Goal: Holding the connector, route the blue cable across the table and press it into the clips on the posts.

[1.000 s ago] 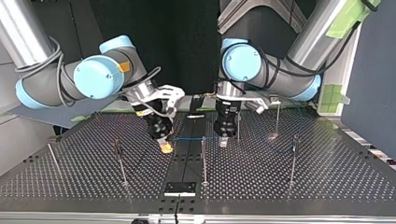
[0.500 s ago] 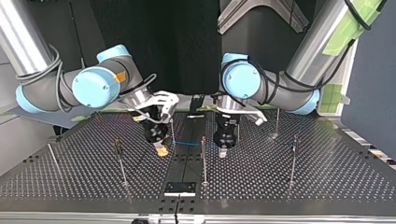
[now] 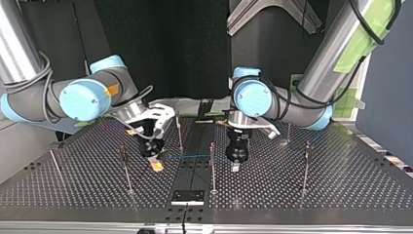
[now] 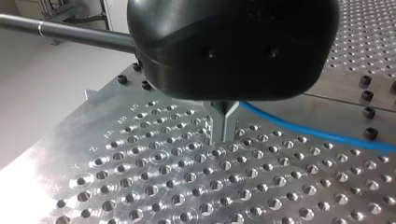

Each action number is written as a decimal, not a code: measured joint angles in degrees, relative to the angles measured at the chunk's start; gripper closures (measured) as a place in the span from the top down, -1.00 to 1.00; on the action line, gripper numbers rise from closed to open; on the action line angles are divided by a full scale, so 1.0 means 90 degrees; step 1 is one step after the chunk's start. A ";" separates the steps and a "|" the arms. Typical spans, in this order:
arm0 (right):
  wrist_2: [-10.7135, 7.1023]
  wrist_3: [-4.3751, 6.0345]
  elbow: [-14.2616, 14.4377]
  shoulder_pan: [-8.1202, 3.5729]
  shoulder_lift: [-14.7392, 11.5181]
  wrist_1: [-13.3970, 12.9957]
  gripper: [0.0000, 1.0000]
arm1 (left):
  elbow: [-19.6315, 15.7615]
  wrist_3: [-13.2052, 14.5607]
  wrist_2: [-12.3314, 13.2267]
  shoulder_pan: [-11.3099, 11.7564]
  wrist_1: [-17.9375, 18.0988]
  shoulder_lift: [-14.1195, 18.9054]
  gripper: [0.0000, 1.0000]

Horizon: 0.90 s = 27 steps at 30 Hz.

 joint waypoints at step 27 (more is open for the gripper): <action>-0.0019 0.0013 0.0001 -0.0047 0.0013 0.0022 -1.00 | -0.0047 0.0099 -0.0073 -0.0161 -0.1041 0.0523 1.00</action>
